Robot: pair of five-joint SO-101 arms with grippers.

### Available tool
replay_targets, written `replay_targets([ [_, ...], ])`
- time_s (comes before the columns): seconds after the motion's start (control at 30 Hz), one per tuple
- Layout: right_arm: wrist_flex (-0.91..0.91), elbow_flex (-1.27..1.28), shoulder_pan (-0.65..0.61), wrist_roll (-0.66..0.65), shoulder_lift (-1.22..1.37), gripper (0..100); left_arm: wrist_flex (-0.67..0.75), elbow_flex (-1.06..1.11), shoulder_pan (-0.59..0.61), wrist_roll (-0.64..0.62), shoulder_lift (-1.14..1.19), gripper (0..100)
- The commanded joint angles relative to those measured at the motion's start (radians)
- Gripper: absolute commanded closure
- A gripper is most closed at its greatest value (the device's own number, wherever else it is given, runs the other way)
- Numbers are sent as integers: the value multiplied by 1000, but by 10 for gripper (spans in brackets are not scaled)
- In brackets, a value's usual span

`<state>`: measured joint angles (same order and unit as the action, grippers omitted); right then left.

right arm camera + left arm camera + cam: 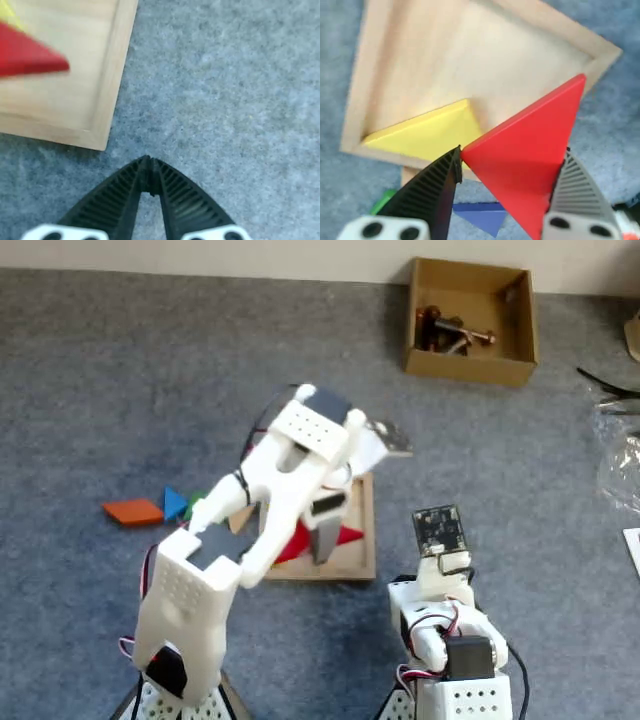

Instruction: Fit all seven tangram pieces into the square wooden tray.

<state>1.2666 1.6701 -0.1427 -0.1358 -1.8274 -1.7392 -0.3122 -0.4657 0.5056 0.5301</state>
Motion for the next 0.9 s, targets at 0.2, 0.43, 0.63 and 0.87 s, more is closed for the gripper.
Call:
replay_targets([
  [0.2,-18,117,-10,8,-8,993,91,82,-59,87,-71,995],
  [0.43,-18,117,-10,8,-8,993,144,102,-59,87,-71,995],
  [0.63,-18,117,-10,8,-8,993,166,102,-58,91,-64,995],
  [0.87,-18,117,-10,8,-8,993,172,122,-58,92,-65,995],
])
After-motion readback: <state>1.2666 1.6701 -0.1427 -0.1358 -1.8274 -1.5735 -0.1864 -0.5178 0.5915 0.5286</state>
